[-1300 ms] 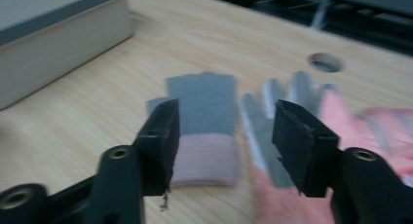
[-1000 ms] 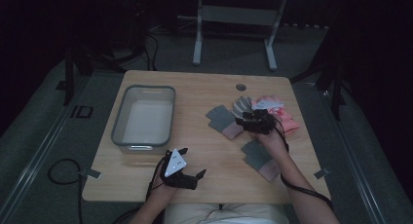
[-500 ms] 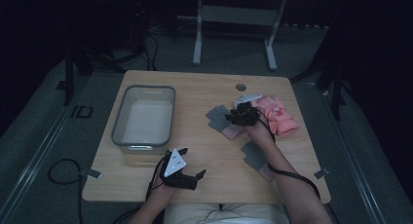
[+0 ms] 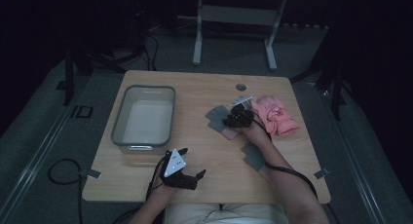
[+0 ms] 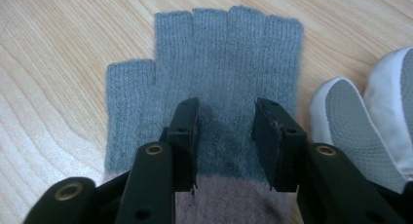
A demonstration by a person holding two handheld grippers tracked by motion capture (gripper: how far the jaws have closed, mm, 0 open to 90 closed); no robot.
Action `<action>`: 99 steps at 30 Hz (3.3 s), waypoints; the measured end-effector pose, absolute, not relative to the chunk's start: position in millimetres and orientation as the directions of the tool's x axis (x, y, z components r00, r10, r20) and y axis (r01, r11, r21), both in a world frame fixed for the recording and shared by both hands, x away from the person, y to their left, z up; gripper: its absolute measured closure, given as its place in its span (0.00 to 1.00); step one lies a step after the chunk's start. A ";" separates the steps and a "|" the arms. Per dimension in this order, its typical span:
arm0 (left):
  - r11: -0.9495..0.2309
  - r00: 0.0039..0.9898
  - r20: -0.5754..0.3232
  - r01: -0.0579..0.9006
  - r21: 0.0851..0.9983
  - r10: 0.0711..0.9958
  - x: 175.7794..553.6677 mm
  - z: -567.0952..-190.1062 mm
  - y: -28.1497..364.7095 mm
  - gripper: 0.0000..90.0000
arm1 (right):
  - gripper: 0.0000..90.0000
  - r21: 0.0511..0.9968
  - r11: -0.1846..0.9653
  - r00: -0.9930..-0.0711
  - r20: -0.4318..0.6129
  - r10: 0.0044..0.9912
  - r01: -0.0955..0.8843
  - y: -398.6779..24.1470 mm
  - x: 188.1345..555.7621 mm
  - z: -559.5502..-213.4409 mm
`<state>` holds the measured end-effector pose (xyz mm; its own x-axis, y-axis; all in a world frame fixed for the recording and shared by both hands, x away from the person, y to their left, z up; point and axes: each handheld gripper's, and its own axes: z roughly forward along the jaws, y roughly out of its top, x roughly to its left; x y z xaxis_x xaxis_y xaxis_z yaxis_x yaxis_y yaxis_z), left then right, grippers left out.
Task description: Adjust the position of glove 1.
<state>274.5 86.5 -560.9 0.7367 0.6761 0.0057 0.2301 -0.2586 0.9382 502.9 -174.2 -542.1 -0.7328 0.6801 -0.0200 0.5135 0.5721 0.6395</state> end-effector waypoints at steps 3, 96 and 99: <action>-0.257 0.737 0.004 0.231 0.938 0.676 274.5 -560.9 86.8 0.01 | 0.79 0.631 0.578 -0.733 -0.022 0.680 0.517 -172.5 503.3 -541.5; -0.258 0.728 0.008 0.233 0.938 0.686 274.6 -560.9 85.9 0.01 | 0.71 0.677 0.529 -0.734 0.026 0.678 0.512 -303.4 358.3 -522.7; -0.259 0.727 0.006 0.236 0.937 0.687 275.0 -560.9 85.7 0.01 | 0.71 0.675 0.515 -0.718 0.033 0.695 0.529 -308.7 357.6 -527.5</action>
